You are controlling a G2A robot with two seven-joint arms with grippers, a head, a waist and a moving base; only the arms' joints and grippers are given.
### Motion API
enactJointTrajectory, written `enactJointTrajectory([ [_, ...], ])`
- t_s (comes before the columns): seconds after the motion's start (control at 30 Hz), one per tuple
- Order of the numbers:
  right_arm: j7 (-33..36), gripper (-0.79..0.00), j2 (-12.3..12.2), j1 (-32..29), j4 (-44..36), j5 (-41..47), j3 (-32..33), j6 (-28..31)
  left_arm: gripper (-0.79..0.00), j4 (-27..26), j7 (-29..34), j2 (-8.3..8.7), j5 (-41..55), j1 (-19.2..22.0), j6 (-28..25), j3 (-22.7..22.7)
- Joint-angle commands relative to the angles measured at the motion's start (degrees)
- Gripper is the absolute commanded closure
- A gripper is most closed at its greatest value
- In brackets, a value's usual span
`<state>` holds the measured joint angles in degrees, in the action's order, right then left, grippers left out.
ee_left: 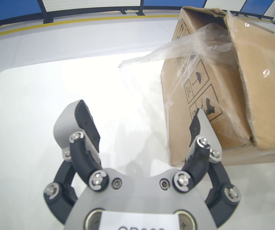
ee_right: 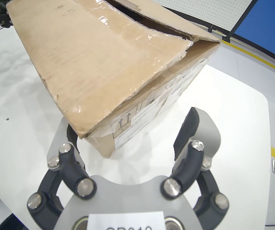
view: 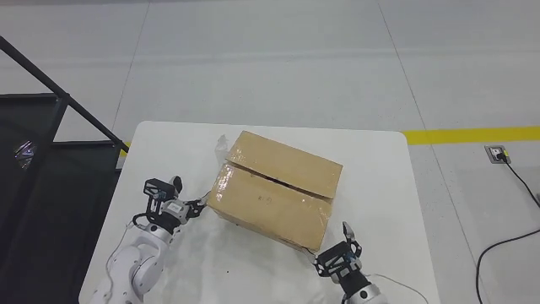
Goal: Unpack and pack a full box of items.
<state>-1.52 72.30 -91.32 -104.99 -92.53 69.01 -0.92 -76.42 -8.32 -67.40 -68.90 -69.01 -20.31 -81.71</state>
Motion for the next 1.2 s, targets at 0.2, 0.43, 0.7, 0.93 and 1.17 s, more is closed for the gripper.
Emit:
enactJointTrajectory([
  [0.2, 0.00, -0.785, 0.66, 1.84, 0.83, 0.02, -0.36, -5.79, -0.785, -0.86, 0.35, 0.02, -0.36, -0.45, 0.03, 0.15],
  [0.43, -5.94, -0.785, 0.39, -0.46, -0.79, 3.38, 1.29, -1.19, -0.785, -2.04, 0.89, -0.05, -1.72, -0.94, -0.03, 1.29],
  [0.7, -16.14, -0.785, -0.67, -6.40, -4.36, 9.36, 6.82, 8.22, -0.785, -2.55, 1.10, -0.09, -3.11, -1.43, -0.46, 2.34],
  [0.93, -19.23, -0.785, -0.91, -7.30, -4.59, 12.85, 9.38, 10.62, -0.785, -4.15, 0.90, 0.04, -4.69, -2.61, -1.24, 2.66],
  [1.17, -18.87, -0.785, -0.90, -7.05, -4.42, 13.73, 9.53, 10.86, -0.785, -6.05, 2.35, 0.33, -6.09, -3.75, 1.27, 1.05],
])
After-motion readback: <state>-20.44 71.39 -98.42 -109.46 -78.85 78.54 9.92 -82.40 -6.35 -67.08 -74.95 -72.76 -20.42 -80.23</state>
